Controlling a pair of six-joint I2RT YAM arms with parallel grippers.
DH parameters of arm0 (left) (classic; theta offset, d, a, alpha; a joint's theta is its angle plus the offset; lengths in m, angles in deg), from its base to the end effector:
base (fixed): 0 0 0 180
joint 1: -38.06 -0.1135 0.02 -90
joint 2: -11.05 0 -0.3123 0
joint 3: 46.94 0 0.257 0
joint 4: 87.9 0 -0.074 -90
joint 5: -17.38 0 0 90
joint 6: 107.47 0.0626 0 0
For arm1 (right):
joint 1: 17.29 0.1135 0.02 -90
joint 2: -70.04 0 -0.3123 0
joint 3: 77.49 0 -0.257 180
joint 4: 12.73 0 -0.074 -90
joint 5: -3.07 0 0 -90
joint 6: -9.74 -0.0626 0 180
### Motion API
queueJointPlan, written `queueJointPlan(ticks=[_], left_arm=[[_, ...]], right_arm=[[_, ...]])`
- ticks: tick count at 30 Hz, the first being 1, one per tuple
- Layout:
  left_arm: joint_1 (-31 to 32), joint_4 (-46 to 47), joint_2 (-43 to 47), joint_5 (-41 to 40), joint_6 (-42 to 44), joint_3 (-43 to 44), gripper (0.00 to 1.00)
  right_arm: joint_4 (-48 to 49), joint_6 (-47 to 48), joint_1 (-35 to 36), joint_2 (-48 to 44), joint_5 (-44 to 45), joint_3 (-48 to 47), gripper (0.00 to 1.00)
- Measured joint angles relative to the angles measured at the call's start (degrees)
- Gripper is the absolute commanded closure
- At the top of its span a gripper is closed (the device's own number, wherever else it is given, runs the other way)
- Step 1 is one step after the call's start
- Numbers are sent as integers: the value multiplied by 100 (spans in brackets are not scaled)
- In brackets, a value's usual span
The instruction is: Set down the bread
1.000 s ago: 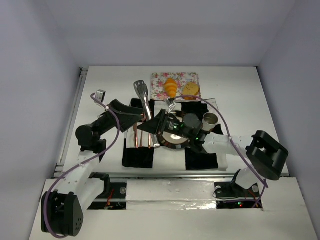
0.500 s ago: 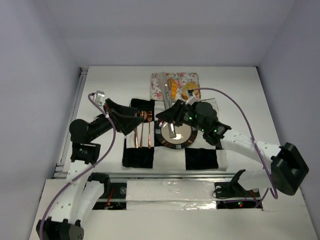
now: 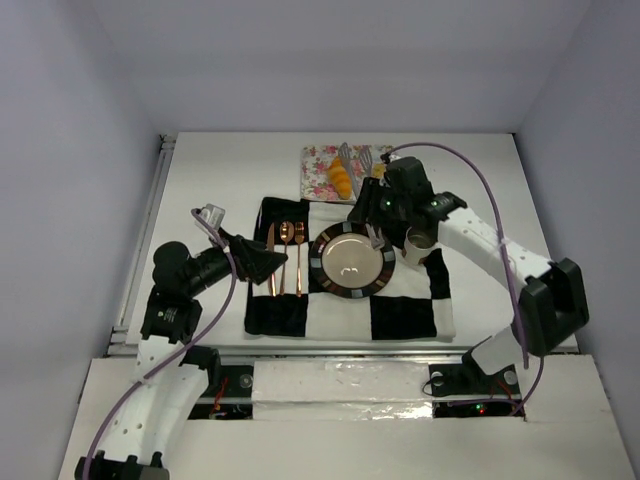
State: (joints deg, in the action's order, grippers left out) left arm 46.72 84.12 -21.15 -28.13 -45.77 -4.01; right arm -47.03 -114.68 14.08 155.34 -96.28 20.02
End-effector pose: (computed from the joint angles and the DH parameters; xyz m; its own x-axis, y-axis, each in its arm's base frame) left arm 0.1187 -0.0625 0.3335 -0.3372 -0.2907 -0.8954 0.7263 0.5247 -0.4439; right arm 0.3015 0.1958 0.3302 -0.7778 0.1790 -0.6024 -0.2238 0.8169 0.5316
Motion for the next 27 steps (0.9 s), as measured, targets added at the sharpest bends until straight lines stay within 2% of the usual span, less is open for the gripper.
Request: queueJointPlan(ticks=[11,27], left_arm=[[452,-286,330,-428,177,-83,3],[702,-326,730,-675,234,-83,3]], right_arm=[[-1832,1115,-221,2006,439,-1906,47],[-3187,1495,-372,3842,424,-3709,47]])
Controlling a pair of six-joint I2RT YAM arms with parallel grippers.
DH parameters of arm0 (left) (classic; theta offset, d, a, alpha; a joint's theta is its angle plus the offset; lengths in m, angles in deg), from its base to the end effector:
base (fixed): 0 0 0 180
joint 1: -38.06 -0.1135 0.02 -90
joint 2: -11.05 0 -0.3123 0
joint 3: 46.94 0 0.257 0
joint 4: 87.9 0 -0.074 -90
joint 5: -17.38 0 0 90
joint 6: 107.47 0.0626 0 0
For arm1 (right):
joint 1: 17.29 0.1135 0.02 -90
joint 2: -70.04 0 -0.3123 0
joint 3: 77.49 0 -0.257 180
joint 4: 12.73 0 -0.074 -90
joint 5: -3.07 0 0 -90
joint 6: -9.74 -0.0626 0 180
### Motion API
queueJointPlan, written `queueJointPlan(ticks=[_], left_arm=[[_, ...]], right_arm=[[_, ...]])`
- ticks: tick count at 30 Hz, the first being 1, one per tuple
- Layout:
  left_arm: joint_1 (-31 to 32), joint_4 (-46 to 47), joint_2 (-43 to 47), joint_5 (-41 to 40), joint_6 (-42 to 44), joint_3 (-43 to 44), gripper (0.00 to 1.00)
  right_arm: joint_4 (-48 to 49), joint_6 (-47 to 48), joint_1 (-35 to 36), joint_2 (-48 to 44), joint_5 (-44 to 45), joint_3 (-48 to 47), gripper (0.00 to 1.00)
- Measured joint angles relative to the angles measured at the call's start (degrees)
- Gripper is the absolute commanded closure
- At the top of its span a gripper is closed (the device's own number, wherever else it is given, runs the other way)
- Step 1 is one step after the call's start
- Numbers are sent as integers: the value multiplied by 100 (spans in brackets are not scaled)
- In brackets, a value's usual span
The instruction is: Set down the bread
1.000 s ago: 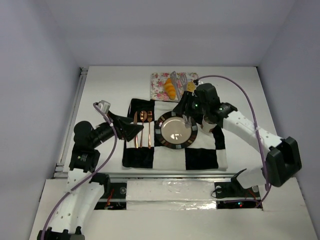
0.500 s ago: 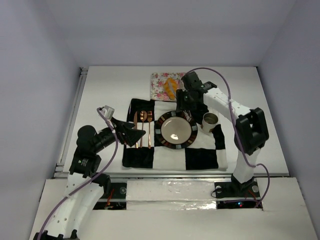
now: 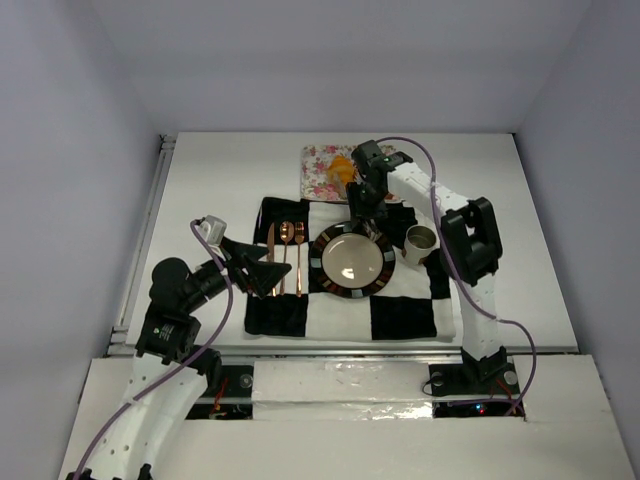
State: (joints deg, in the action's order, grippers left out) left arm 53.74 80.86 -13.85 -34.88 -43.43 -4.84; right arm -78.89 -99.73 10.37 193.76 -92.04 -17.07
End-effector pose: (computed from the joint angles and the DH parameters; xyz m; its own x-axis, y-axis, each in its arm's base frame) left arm 0.0908 -0.0653 0.3338 -0.2602 -0.2865 -0.9221 0.7629 0.5243 -0.3782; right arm 0.4364 0.2350 0.2263 -0.9492 -0.1227 -0.2899 -0.1831 0.9643 0.1914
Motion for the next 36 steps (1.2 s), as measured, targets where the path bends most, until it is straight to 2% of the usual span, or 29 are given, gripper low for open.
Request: queueJointPlan(ticks=[5,11,16,20,25,30,36], left_arm=[[33,-2,61,-55,2,-2,3],[50,-4,76,-76,4,-2,3],[50,-4,76,-92,7,0,3],[50,-4,74,-98,4,0,3],[50,-4,61,-105,4,-2,3],[50,-7,20,-103,4,0,3],[50,-7,-101,-94,4,0,4]], right_arm=[[-203,24,-28,201,-76,-208,64],[-96,-48,-33,15,-138,-59,68],[72,-195,-33,-933,-319,474,68],[472,-326,-31,-2245,-564,1414,68],[1115,-643,168,-3875,-752,3237,68],[1165,-1196,844,-5191,-866,5036,68],[1473,-2024,1742,-6126,-1003,6017,68]])
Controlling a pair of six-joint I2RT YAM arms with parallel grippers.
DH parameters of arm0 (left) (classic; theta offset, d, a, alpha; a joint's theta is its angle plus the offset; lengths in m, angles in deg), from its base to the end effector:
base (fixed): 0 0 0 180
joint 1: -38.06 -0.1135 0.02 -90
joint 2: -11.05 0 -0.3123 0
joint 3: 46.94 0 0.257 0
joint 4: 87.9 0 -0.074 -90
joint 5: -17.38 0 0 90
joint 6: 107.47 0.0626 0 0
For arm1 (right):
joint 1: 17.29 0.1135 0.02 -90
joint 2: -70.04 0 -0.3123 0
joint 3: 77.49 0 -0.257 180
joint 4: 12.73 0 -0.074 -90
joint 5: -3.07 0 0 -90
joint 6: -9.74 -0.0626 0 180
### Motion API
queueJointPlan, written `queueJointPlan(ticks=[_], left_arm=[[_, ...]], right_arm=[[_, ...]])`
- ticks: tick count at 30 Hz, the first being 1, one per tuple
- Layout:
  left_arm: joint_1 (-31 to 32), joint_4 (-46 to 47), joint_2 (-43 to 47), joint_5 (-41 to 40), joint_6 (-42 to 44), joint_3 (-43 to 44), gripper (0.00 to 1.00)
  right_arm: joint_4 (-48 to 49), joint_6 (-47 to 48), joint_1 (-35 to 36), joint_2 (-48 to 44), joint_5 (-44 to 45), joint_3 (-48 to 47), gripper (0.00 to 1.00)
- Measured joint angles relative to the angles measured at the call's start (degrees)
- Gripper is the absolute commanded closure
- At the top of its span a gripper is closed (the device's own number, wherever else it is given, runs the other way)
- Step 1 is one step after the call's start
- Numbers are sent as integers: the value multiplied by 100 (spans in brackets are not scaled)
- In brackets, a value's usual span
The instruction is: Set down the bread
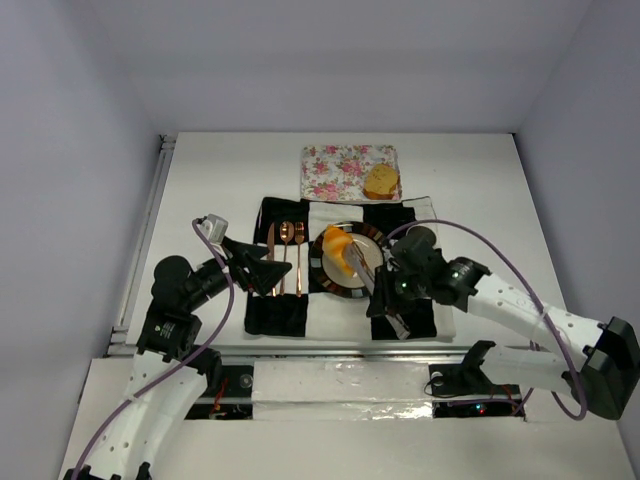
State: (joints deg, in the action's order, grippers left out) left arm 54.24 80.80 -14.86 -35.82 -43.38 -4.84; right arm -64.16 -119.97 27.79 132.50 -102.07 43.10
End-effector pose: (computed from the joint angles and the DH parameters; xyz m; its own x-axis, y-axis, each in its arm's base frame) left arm 0.0948 -0.0665 0.3322 -0.2743 -0.2847 -0.9185 0.7521 0.5317 -0.3894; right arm 0.1369 0.1605 0.2673 -0.9473 -0.0765 -0.3111 -0.2411 0.8099 0.5347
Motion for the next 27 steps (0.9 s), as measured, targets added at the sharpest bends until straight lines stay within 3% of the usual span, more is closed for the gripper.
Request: queueJointPlan(ticks=[10,14,27], left_arm=[[0,0,-17,-2,0,0,4],[0,0,-17,-2,0,-2,4],[63,0,-15,0,0,0,4]], right_arm=[[636,-431,267,393,13,382,65],[780,-514,299,435,9,380,42],[859,-616,299,216,463,61,44]])
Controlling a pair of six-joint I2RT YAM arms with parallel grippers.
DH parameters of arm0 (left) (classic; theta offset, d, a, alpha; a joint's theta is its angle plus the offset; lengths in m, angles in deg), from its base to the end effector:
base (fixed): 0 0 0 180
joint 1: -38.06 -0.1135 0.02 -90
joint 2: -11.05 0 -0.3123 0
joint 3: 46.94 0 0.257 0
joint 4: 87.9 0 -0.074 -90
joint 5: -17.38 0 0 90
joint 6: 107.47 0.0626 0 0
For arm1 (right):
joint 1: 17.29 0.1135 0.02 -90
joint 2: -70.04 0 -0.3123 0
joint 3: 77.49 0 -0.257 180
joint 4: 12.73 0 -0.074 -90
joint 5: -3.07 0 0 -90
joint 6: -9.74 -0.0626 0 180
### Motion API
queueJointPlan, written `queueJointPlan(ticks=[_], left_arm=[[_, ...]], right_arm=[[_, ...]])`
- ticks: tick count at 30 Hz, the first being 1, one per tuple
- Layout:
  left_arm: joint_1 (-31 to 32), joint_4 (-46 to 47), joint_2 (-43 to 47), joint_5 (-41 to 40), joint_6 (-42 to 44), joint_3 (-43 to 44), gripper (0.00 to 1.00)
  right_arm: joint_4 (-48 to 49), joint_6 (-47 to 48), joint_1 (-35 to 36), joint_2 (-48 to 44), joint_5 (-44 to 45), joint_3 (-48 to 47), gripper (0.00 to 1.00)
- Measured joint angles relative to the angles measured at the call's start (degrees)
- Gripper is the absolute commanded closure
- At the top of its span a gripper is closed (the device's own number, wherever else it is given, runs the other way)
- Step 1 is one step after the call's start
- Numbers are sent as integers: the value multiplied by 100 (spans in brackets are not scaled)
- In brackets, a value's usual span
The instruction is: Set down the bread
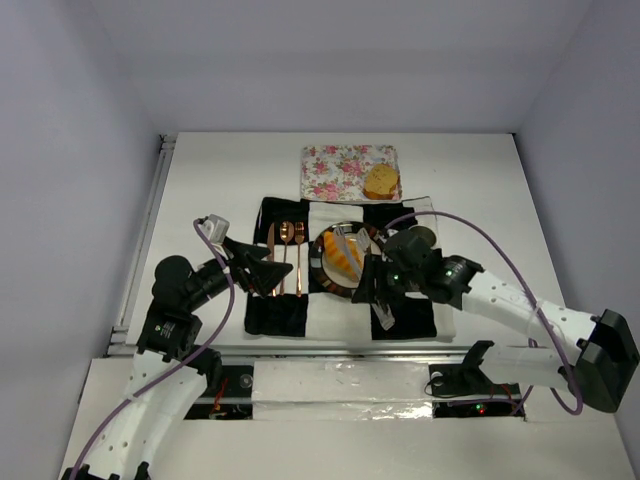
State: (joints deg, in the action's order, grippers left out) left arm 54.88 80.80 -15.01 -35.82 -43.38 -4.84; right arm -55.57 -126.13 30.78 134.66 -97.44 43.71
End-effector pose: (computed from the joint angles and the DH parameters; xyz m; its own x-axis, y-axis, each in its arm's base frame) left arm 0.0946 -0.0678 0.3320 -0.2798 -0.2809 -0.9180 0.7570 0.5236 -0.3909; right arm 0.1461 0.1797 0.2678 -0.9321 0.0183 -0.3616 -0.2053 0.7960 0.5695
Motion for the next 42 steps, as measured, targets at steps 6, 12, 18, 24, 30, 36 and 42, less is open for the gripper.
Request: queueJointPlan(ticks=[6,12,18,24,30,36,42], left_arm=[[26,0,39,0,0,-2,4],[46,0,118,0,-2,-2,4],[81,4,203,0,-2,-2,4],[149,2,376,-55,-2,-2,4],[280,-7,546,-151,-2,-2,4],[400,-39,699,-271,0,-2,4],[516,-79,798,-339,0,-2,4]], right_arm=[[-203,387,-420,562,402,-979,46],[-417,1008,-1735,1585,535,-2050,48],[-638,1416,-2590,2573,319,-2841,50],[-1038,1606,-2942,3329,-116,-3335,52],[-1412,1661,-3174,3703,-584,-3633,54],[-1749,1716,-3383,3869,-857,-3681,54],[-1958,1679,-3425,4006,-857,-3803,54]])
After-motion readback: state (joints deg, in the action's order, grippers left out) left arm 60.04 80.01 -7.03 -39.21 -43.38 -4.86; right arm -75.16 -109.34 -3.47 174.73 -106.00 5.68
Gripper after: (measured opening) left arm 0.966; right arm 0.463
